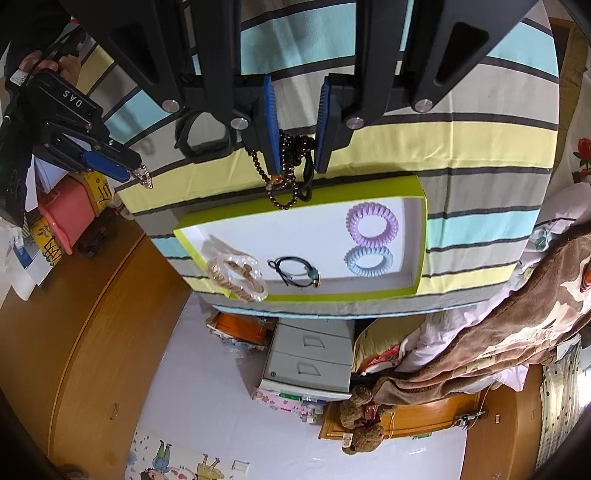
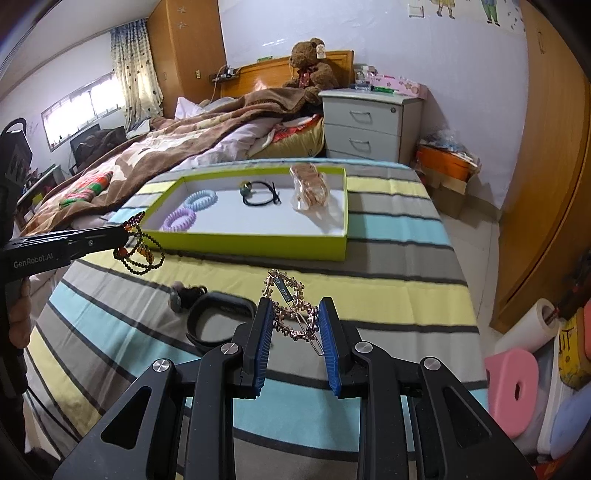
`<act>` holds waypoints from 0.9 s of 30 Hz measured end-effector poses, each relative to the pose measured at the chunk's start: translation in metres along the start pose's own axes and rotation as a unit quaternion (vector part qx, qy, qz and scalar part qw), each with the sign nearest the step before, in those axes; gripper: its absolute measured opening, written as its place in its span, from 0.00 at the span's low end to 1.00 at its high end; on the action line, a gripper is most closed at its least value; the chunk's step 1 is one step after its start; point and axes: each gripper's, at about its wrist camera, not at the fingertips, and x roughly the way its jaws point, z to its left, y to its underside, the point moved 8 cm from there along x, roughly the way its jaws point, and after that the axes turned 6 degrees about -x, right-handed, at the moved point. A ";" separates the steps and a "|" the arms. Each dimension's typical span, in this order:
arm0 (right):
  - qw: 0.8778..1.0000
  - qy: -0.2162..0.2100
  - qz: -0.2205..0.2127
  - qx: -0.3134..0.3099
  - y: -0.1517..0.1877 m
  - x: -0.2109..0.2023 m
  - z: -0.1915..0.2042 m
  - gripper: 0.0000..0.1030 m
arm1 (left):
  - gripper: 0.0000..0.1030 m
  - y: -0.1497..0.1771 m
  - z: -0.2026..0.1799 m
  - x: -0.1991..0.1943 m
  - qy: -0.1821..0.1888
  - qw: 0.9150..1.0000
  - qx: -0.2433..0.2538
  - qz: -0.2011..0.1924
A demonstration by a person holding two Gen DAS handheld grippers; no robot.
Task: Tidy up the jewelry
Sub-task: 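Carry the bracelet and rhinestone clip into the green box and open both tools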
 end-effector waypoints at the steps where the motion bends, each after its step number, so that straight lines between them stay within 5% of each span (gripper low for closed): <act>1: 1.000 0.000 -0.004 -0.001 -0.003 -0.001 0.001 0.25 | 0.18 -0.002 0.001 -0.002 0.001 1.000 0.000 -0.003; 27: 0.999 -0.012 -0.037 -0.009 -0.067 0.015 0.017 0.25 | 0.19 -0.062 0.005 -0.004 0.022 0.999 -0.014 -0.037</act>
